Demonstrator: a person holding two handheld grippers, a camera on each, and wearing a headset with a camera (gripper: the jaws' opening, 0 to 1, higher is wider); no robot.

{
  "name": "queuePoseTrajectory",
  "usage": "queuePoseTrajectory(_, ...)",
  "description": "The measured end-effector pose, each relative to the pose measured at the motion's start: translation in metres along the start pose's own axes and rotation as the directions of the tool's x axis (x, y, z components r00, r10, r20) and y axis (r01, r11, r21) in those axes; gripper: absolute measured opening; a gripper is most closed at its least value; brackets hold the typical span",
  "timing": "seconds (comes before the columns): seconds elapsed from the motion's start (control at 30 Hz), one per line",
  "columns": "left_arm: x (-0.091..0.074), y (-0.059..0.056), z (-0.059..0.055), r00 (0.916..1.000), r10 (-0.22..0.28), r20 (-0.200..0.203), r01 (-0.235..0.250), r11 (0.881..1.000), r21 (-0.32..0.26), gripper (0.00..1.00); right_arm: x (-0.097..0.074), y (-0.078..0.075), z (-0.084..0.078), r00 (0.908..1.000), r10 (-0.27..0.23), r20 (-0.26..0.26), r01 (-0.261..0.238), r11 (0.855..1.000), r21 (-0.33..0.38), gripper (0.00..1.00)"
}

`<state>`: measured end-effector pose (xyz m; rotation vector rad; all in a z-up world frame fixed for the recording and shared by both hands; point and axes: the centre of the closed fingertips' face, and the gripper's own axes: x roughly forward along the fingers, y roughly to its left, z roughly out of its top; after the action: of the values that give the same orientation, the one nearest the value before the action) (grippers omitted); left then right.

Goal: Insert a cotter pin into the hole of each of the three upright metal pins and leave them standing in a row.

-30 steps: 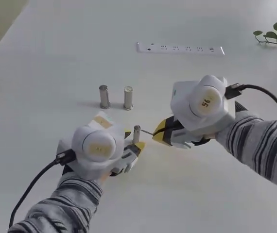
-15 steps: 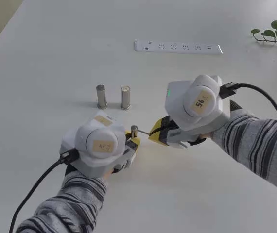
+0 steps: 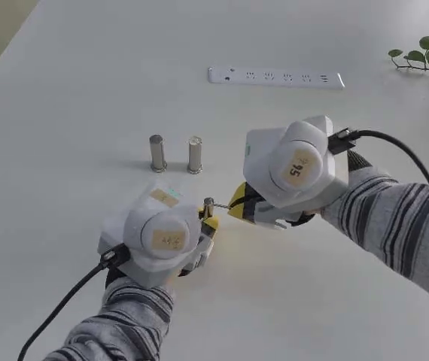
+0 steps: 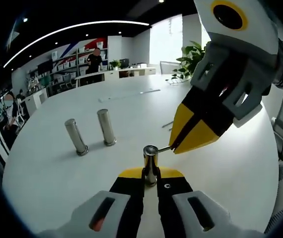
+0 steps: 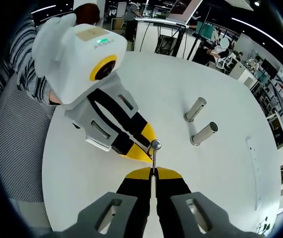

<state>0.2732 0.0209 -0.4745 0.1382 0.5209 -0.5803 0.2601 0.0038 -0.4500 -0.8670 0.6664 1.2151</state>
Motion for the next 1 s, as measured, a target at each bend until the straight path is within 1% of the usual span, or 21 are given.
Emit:
queuePoseTrajectory(0.07, 0.000, 0.000, 0.000, 1.0000, 0.003, 0.001, -0.003, 1.000, -0.001, 0.05, 0.000, 0.000, 0.003, 0.9999, 0.002, 0.012, -0.002, 1.000, 0.003, 0.00)
queuePoseTrajectory(0.33, 0.001, 0.000, 0.000, 0.9998, 0.019, 0.007, -0.019, 1.000, -0.012, 0.05, 0.005, -0.002, 0.010, 0.9996, -0.005, 0.027, 0.006, 1.000, -0.008, 0.00)
queuePoseTrajectory(0.5, 0.001, 0.000, -0.001, 0.9994, 0.033, 0.012, -0.033, 0.999, -0.028, 0.05, 0.006, -0.002, 0.013, 0.9990, -0.010, 0.043, 0.011, 1.000, -0.015, 0.00)
queuePoseTrajectory(0.53, 0.001, 0.000, -0.001, 0.9993, 0.035, 0.012, -0.034, 0.999, -0.030, 0.05, 0.006, -0.003, 0.015, 0.9983, -0.012, 0.058, 0.012, 1.000, 0.005, 0.00)
queuePoseTrajectory(0.6, 0.001, 0.000, -0.001, 0.9992, 0.038, 0.012, -0.038, 0.999, -0.034, 0.05, 0.006, -0.003, 0.020, 0.9945, -0.013, 0.104, 0.005, 0.997, 0.078, 0.00)
queuePoseTrajectory(0.63, 0.002, 0.000, -0.001, 0.9992, 0.039, 0.011, -0.039, 0.999, -0.038, 0.05, 0.005, -0.002, 0.020, 0.9930, -0.001, 0.118, -0.012, 0.994, 0.108, 0.00)
queuePoseTrajectory(0.67, 0.002, 0.000, -0.001, 0.9991, 0.042, 0.010, -0.041, 0.998, -0.042, 0.05, 0.004, -0.004, 0.019, 0.9925, -0.012, 0.122, -0.003, 0.993, 0.119, 0.01)
queuePoseTrajectory(0.7, 0.002, 0.000, -0.001, 0.9990, 0.043, 0.010, -0.043, 0.998, -0.044, 0.05, 0.003, -0.005, 0.018, 0.9929, -0.017, 0.118, 0.003, 0.993, 0.114, 0.03)
queuePoseTrajectory(0.8, 0.002, 0.000, -0.001, 0.9988, 0.048, 0.009, -0.048, 0.998, -0.046, 0.05, 0.000, -0.007, 0.017, 0.9934, -0.029, 0.111, 0.017, 0.995, 0.103, 0.04)
queuePoseTrajectory(0.9, 0.002, 0.000, -0.001, 0.9987, 0.050, 0.009, -0.050, 0.998, -0.044, 0.05, -0.004, -0.005, 0.014, 0.9944, -0.019, 0.104, 0.007, 0.993, 0.114, 0.03)
queuePoseTrajectory(1.0, 0.002, 0.001, -0.001, 0.9986, 0.053, 0.009, -0.052, 0.997, -0.048, 0.05, -0.004, -0.004, 0.012, 0.9951, -0.018, 0.097, 0.007, 0.994, 0.109, 0.00)
